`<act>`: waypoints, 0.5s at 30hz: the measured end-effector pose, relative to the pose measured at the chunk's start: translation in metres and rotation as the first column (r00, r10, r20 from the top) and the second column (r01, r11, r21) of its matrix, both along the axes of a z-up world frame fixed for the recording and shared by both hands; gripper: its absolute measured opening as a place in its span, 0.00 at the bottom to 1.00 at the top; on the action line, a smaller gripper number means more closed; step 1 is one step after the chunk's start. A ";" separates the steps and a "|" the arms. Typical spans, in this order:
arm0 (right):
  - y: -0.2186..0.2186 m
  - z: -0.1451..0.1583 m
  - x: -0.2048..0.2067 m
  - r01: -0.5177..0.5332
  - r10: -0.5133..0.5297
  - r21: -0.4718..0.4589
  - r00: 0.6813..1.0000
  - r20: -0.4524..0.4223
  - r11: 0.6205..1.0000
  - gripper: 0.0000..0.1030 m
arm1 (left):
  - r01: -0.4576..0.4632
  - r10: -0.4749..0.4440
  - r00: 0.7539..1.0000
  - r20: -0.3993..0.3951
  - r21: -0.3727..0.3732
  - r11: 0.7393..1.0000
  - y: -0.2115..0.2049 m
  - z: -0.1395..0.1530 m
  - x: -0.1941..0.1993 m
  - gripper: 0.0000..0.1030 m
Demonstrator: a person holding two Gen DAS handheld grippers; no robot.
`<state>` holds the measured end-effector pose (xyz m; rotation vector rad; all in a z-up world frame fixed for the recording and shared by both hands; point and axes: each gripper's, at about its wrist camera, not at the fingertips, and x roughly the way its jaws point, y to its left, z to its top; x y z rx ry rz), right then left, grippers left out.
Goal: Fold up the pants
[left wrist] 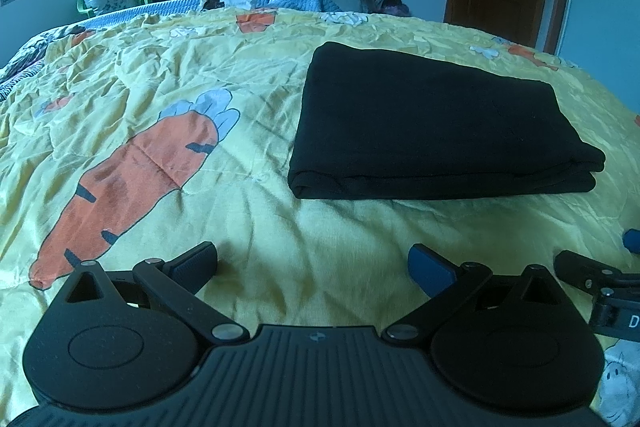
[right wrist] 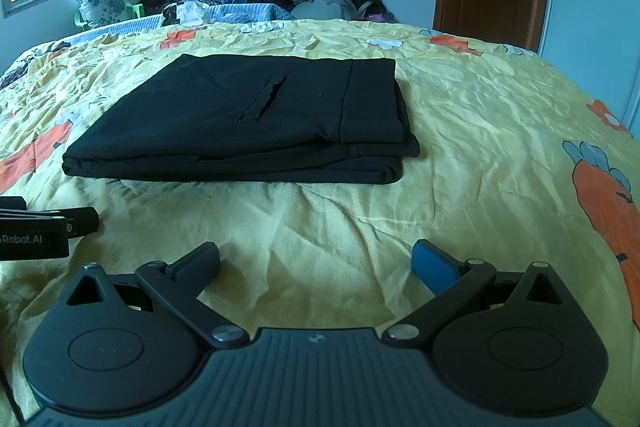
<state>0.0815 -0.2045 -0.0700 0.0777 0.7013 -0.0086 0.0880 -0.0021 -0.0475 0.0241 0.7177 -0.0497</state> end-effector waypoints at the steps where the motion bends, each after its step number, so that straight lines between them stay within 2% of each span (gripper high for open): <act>1: 0.000 0.002 -0.001 0.007 -0.007 0.006 1.000 0.006 1.000 1.00 | -0.003 0.003 1.000 -0.001 -0.006 1.000 0.000 0.002 0.000 0.99; 4: 0.002 0.014 -0.005 0.020 -0.021 0.015 0.999 0.046 1.000 1.00 | 0.002 -0.002 1.000 0.011 -0.029 1.000 -0.001 0.009 -0.001 1.00; 7: 0.008 0.020 -0.006 0.017 -0.015 -0.022 0.998 0.065 1.000 1.00 | -0.004 0.005 0.999 0.038 -0.026 1.000 -0.003 0.013 -0.002 1.00; 10: 0.009 0.018 -0.003 0.016 -0.014 -0.049 0.998 0.053 0.999 1.00 | -0.003 0.003 0.999 0.050 -0.001 1.000 -0.007 0.012 -0.001 1.00; 15: 0.005 0.010 -0.003 0.036 -0.036 -0.022 0.999 0.033 0.999 1.00 | 0.012 -0.013 0.999 0.045 0.027 1.000 -0.009 0.002 0.002 1.00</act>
